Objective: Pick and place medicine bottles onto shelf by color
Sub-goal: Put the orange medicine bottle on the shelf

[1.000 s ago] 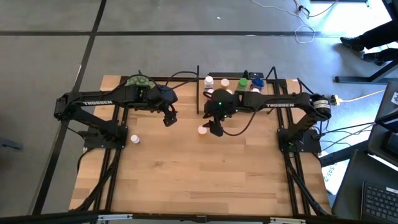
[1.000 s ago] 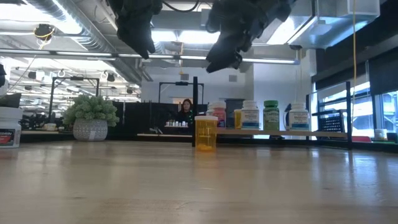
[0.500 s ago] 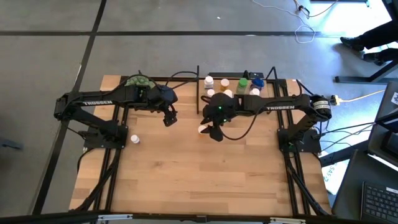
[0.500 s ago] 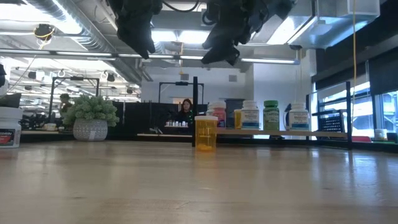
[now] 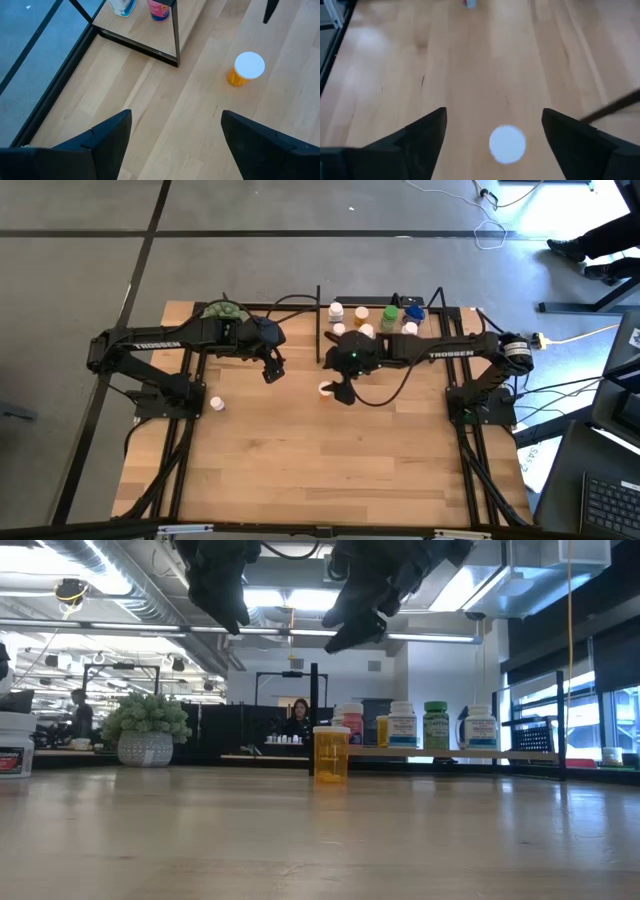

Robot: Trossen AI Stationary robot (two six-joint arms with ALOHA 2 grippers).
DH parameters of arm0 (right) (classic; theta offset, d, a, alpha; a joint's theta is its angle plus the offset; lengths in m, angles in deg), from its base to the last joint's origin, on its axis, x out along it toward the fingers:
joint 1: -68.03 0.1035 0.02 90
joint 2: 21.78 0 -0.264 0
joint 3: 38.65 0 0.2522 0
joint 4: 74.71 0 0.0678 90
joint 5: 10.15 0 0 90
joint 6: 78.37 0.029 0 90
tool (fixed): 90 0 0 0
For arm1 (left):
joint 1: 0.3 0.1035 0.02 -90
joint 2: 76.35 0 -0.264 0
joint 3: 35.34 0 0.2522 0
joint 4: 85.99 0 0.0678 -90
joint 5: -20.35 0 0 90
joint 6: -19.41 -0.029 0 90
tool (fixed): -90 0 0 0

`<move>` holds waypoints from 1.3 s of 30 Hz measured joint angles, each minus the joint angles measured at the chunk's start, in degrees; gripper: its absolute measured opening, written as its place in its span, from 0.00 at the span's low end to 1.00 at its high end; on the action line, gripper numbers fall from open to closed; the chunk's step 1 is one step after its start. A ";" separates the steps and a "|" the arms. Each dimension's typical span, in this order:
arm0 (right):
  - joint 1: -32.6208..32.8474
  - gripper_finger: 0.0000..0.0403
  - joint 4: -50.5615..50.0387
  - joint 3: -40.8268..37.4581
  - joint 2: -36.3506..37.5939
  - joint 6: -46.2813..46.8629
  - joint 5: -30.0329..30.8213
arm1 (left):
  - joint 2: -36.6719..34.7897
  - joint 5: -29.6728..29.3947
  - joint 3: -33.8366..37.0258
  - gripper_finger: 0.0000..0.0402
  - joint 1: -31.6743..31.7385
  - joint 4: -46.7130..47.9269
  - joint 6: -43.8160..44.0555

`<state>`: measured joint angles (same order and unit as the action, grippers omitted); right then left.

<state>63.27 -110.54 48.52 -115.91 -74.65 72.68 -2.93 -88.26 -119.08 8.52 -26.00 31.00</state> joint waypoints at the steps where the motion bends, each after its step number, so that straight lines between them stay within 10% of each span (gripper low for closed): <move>1: 0.18 0.81 -0.70 -0.04 0.00 0.87 0.28 | 0.00 0.00 0.00 0.75 -0.01 0.00 0.00; 39: -1.51 0.82 -1.24 -0.05 -15.08 -10.82 -0.29 | 0.00 0.00 0.00 0.75 0.00 -0.65 -0.02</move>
<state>61.76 -111.78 48.48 -130.99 -85.47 72.39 -2.93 -88.26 -119.08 8.52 -26.65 30.99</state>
